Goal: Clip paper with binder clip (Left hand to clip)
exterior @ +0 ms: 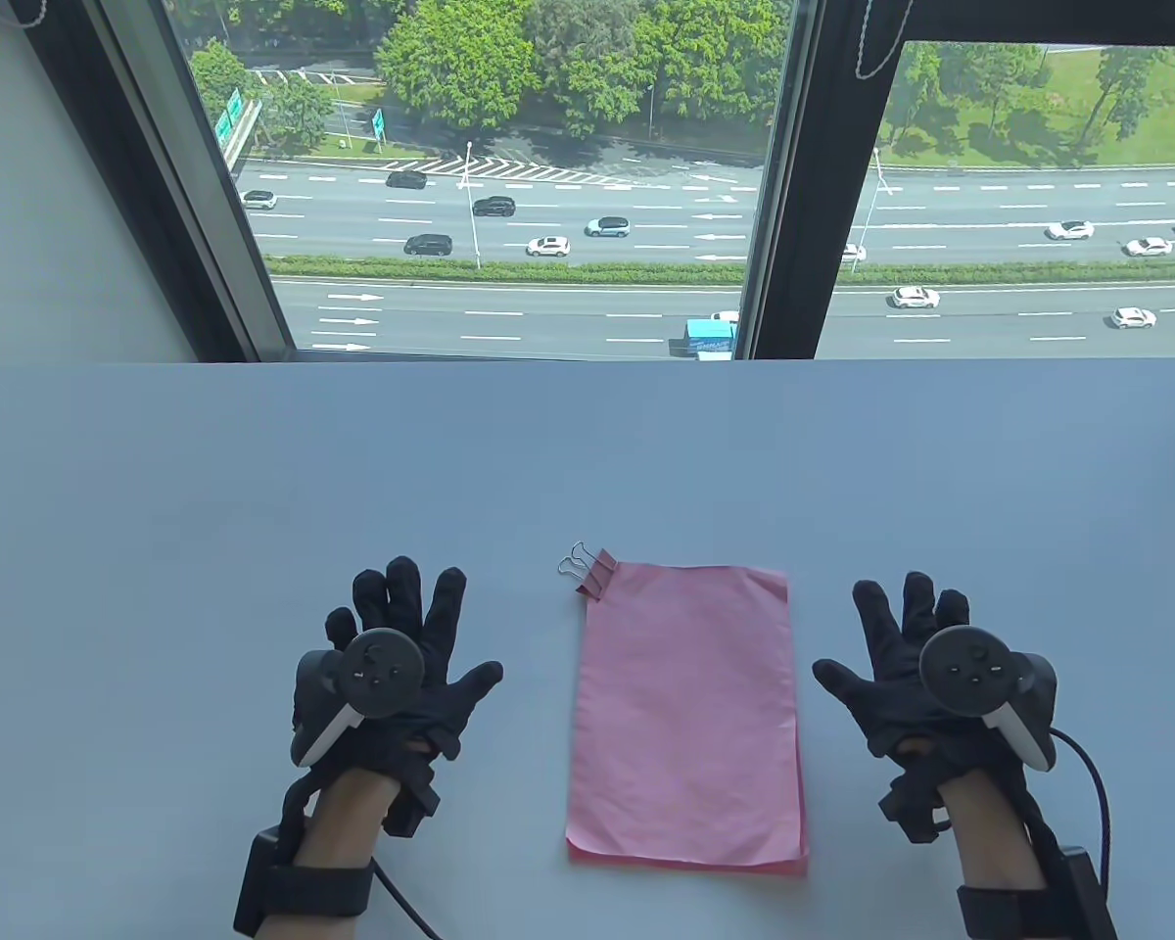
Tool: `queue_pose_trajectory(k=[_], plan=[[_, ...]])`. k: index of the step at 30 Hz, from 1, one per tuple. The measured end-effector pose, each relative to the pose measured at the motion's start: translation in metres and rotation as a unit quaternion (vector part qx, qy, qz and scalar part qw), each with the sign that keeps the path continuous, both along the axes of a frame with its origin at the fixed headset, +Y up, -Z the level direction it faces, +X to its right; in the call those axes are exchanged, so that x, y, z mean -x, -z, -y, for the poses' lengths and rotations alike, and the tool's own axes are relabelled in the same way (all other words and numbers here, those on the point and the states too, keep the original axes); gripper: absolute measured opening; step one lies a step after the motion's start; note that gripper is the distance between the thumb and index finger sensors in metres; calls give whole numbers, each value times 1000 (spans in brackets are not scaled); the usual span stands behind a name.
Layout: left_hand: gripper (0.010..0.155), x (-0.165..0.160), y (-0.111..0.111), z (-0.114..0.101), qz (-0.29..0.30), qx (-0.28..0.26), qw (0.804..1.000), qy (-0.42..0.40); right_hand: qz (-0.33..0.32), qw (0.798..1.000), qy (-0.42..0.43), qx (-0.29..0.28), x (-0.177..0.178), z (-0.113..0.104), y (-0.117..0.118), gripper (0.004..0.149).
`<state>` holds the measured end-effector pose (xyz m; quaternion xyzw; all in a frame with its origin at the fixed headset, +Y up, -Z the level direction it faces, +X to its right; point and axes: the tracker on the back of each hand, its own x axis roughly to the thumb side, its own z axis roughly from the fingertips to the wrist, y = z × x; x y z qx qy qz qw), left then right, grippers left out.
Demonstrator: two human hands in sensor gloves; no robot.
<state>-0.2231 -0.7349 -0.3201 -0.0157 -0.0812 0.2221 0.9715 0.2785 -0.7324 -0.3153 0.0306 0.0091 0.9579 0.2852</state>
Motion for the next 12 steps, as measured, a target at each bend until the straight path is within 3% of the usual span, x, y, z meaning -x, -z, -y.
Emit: queue_pose_trajectory(k=[12], plan=[[90, -2, 1, 1, 6, 7, 1000, 2, -7, 1000, 16, 16, 2, 2, 0, 90]])
